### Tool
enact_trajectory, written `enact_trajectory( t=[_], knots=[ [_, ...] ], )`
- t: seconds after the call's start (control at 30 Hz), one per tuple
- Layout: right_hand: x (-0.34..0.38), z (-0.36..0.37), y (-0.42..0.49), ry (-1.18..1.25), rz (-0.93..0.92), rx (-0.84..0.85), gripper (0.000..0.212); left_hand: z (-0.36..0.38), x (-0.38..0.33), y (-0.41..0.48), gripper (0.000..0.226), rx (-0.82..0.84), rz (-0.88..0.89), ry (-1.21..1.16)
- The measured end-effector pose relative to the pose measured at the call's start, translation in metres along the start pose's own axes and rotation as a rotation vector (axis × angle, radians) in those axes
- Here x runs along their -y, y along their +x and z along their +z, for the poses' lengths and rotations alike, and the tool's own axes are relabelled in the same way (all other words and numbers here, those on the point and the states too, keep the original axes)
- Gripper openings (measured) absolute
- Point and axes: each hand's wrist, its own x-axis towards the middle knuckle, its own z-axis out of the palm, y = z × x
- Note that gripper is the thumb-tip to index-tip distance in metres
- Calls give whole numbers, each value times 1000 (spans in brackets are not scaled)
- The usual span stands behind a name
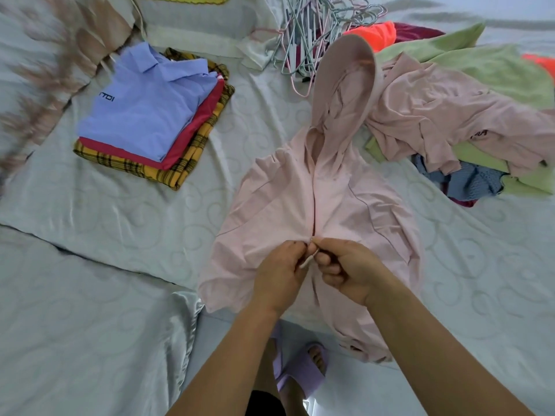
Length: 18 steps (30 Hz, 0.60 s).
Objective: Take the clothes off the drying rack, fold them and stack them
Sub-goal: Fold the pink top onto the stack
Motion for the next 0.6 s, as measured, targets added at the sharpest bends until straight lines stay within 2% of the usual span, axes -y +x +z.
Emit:
enact_trajectory(
  t=[0.13, 0.27, 0.3, 0.4, 0.47, 0.6],
  knots=[
    [29, -12, 11, 276, -62, -79, 27, 15, 20, -35, 14, 143, 55, 25],
    [50, -17, 19, 135, -96, -83, 28, 4, 50, -55, 16, 517, -219, 201],
    [51, -18, 20, 86, -95, -71, 28, -2, 52, -49, 20, 537, -258, 220],
    [55, -23, 25, 24, -80, -53, 28, -11, 30, -3, 19, 274, -259, 25],
    [60, -26, 29, 15, -56, -39, 28, -7, 8, 41, 23, 138, -170, -42],
    [77, -26, 40, 68, -28, -16, 26, 6, -14, 94, 40, 214, -3, -187]
  ],
)
